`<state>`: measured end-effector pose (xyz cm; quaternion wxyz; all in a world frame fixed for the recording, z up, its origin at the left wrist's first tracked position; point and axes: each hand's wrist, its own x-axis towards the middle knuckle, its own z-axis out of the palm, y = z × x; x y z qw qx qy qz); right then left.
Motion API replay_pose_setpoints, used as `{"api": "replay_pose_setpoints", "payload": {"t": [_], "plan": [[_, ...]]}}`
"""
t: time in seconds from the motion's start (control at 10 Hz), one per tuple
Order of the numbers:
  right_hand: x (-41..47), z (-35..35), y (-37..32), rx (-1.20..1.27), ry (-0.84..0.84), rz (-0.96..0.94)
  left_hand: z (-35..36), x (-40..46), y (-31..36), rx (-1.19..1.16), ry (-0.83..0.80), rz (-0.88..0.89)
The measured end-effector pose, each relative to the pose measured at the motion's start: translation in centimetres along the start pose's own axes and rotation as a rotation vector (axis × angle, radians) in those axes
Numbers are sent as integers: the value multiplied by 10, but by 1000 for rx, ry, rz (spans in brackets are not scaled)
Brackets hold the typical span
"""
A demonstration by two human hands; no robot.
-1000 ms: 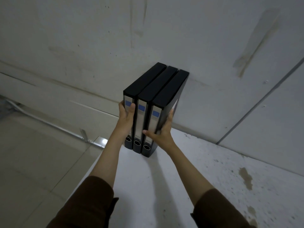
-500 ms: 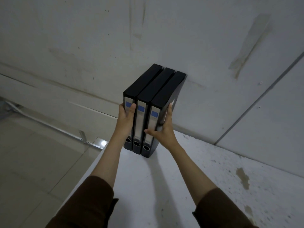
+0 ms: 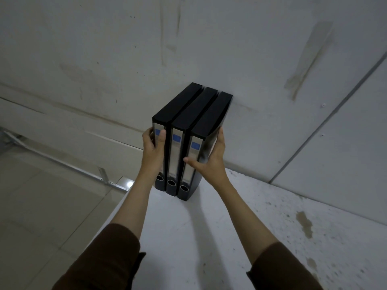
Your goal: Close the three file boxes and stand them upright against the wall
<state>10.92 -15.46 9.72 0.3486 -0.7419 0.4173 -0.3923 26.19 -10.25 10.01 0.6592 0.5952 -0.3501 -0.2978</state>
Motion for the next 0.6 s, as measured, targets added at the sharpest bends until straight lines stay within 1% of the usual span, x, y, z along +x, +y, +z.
{"api": "replay_pose_setpoints", "payload": {"t": [0.1, 0.4, 0.6], "plan": [[-1, -3, -7, 16, 32, -21, -2, -2, 3, 0, -7, -1], [-14, -18, -15, 43, 37, -6, -1, -14, 14, 2, 22, 54], [-28, -45, -21, 95, 48, 24, 10, -37, 34, 81, 240, 186]]}}
